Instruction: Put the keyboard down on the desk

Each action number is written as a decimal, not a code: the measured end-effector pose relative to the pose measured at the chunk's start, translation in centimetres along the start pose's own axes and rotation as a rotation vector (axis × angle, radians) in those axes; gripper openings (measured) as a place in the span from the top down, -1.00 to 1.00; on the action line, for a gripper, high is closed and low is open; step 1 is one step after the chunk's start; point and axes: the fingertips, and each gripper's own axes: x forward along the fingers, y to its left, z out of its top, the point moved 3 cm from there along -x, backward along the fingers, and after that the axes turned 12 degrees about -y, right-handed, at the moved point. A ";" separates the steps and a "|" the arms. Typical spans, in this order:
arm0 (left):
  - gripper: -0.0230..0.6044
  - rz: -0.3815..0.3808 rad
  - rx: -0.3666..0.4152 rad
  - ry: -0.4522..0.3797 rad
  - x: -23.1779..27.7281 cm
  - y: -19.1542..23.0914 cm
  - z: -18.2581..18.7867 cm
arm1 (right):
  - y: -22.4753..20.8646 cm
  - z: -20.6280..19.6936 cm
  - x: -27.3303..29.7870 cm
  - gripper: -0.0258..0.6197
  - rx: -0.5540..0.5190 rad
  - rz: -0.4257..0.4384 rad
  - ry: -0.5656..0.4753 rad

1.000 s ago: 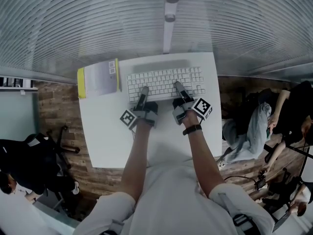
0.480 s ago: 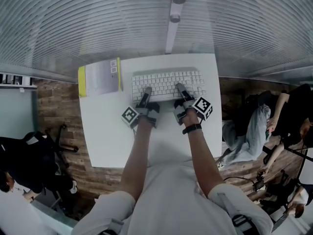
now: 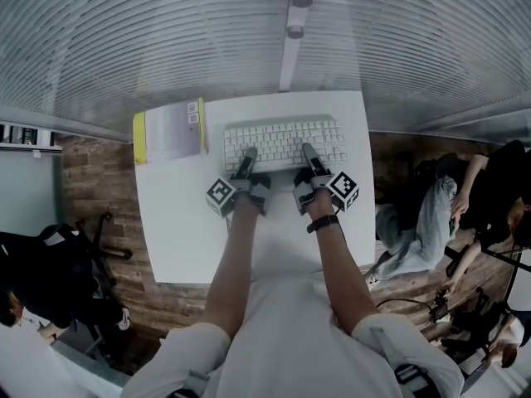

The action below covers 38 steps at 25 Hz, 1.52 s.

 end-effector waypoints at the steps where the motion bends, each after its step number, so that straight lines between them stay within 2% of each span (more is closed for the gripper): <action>1: 0.51 0.003 0.001 -0.001 0.1 0.1 0.0 | 0.1 0.1 -0.8 0.27 -0.017 0.017 -0.017; 5: 0.51 0.018 -0.003 -0.002 -0.1 0.1 0.0 | 0.3 -0.7 -3.8 0.27 -0.050 0.068 -0.029; 12: 0.51 0.025 -0.005 -0.016 -0.1 0.1 0.1 | -0.5 -3.7 -4.4 0.28 -0.059 0.061 0.054; 15: 0.51 0.032 -0.009 -0.022 -0.2 0.2 0.2 | -0.9 -4.7 -4.6 0.33 -0.018 0.055 0.059; 18: 0.51 0.034 -0.006 -0.024 0.0 0.3 0.2 | -1.2 -4.9 -4.5 0.43 0.016 0.058 0.046; 22: 0.51 0.037 -0.002 -0.024 -0.3 0.4 0.2 | -0.9 -5.1 -4.4 0.44 0.039 0.071 0.037; 26: 0.51 0.038 -0.006 -0.026 -0.2 0.3 0.1 | -0.7 -5.1 -4.2 0.61 0.039 0.070 0.029; 38: 0.49 0.041 0.017 -0.011 -0.5 0.1 0.2 | -0.9 -5.2 -4.1 0.65 0.068 0.035 0.029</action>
